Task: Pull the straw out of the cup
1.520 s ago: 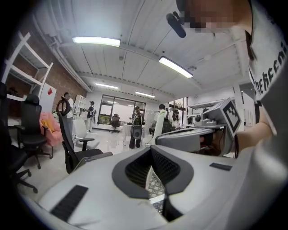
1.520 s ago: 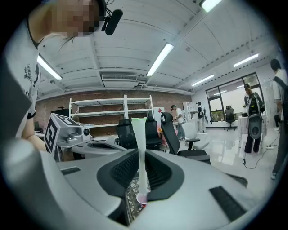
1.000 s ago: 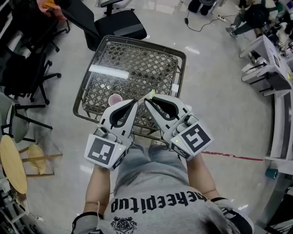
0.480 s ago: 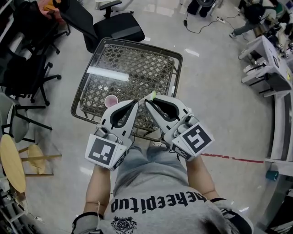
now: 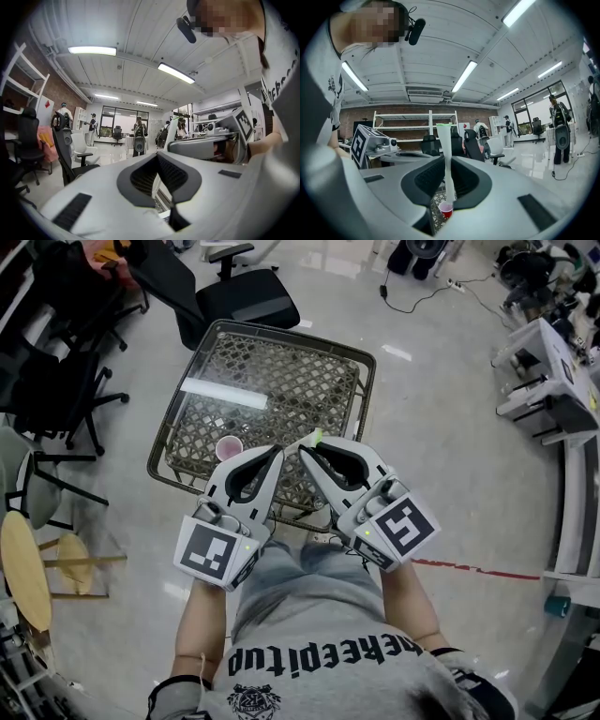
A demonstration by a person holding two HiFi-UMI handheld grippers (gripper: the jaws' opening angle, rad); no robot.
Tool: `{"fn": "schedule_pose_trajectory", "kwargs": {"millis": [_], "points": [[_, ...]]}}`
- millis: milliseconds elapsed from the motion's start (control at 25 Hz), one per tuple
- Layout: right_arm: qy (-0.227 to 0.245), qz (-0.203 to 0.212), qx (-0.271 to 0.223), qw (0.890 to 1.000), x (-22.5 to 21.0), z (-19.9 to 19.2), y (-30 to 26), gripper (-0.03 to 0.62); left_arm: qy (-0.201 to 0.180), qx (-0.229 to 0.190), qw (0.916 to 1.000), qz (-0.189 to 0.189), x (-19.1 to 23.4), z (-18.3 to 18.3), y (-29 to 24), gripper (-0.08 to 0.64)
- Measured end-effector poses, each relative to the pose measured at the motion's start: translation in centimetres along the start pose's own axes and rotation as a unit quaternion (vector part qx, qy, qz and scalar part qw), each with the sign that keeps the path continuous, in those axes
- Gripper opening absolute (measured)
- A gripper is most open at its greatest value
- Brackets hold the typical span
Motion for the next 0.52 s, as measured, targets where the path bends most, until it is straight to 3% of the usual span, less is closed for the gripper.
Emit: {"fn": "schedule_pose_trajectory", "kwargs": {"millis": [520], "points": [[0.002, 0.004, 0.000, 1.000, -0.22, -0.19, -0.87, 0.063, 0.002, 0.001, 1.0000, 0.004, 0.68, -0.30, -0.09, 0.026]]}}
Point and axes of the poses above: the fingertips, and each gripper's own axes: y backward along the fingers, x to its left, z out of its top, the point moved 6 cm from there along y, backward along the fingers, and after that the axes turned 14 degrees about -z, right-handed, at the moved point
